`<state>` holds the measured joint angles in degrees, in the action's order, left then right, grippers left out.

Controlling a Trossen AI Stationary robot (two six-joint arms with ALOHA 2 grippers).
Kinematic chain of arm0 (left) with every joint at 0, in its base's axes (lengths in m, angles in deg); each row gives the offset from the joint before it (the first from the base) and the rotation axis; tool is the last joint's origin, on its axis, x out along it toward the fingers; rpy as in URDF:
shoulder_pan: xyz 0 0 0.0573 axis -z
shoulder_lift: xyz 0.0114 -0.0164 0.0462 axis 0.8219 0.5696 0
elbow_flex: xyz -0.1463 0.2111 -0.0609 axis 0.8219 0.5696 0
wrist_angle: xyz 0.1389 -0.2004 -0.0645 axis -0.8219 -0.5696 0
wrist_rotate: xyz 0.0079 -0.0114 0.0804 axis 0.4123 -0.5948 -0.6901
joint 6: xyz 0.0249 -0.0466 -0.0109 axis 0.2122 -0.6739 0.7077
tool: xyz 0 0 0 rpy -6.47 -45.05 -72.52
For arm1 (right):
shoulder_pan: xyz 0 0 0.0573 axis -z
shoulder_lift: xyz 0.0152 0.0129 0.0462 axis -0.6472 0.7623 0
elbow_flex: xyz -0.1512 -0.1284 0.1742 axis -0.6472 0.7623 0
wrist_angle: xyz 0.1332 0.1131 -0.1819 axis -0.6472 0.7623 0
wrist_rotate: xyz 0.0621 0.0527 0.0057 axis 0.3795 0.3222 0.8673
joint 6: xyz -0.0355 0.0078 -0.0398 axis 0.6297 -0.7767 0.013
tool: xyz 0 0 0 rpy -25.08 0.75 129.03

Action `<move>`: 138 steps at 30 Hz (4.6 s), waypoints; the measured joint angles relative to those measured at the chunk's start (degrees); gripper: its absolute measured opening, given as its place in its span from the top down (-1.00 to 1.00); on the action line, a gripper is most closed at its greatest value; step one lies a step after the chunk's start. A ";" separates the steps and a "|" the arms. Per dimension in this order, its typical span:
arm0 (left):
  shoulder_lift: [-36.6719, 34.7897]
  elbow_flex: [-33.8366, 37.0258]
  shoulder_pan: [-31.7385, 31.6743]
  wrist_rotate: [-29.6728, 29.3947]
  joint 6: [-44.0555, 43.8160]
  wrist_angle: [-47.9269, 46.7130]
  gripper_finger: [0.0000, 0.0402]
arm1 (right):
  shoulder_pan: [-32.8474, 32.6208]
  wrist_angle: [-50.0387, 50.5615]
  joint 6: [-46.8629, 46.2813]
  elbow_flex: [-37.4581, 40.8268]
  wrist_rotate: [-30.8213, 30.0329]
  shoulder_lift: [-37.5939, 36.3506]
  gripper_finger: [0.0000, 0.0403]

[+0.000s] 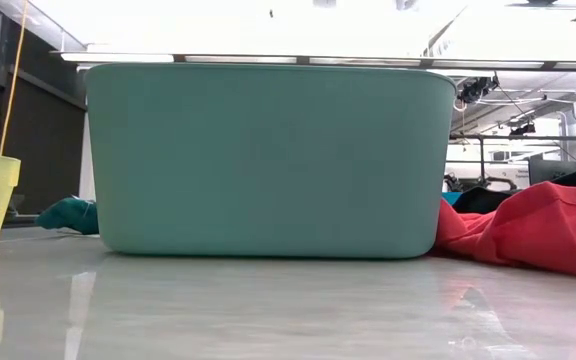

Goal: Sort spices by type
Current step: Put the orange seasoning pack into the yellow bin, then return to Home Position

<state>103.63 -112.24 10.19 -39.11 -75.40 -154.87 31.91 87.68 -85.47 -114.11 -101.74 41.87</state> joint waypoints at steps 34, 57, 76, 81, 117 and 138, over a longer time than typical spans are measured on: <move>-1.24 -7.86 1.53 5.03 -10.06 -1.54 -0.06 | 0.96 0.39 2.28 0.00 -0.15 0.00 -0.24; -57.22 32.24 -46.46 -20.36 75.29 64.68 0.99 | -0.25 -6.82 -10.75 26.77 9.50 -4.93 0.89; -60.31 50.11 -87.20 40.07 76.81 86.02 1.00 | -0.73 -22.91 -26.03 32.48 11.25 -6.05 1.00; -65.37 50.13 -82.08 27.53 75.83 81.17 1.00 | -0.42 -20.13 -24.92 32.48 10.86 -6.05 1.00; -76.79 69.65 -65.19 17.13 72.51 88.17 1.00 | -0.92 -22.15 -15.93 32.68 15.17 -6.03 1.00; -76.96 69.63 -65.17 24.88 73.41 87.02 1.00 | 5.97 -49.16 -7.52 65.84 9.35 -40.70 1.00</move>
<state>26.67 -42.62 -54.98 -14.22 -1.99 -67.85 37.88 38.52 -92.99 -48.28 -92.38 1.18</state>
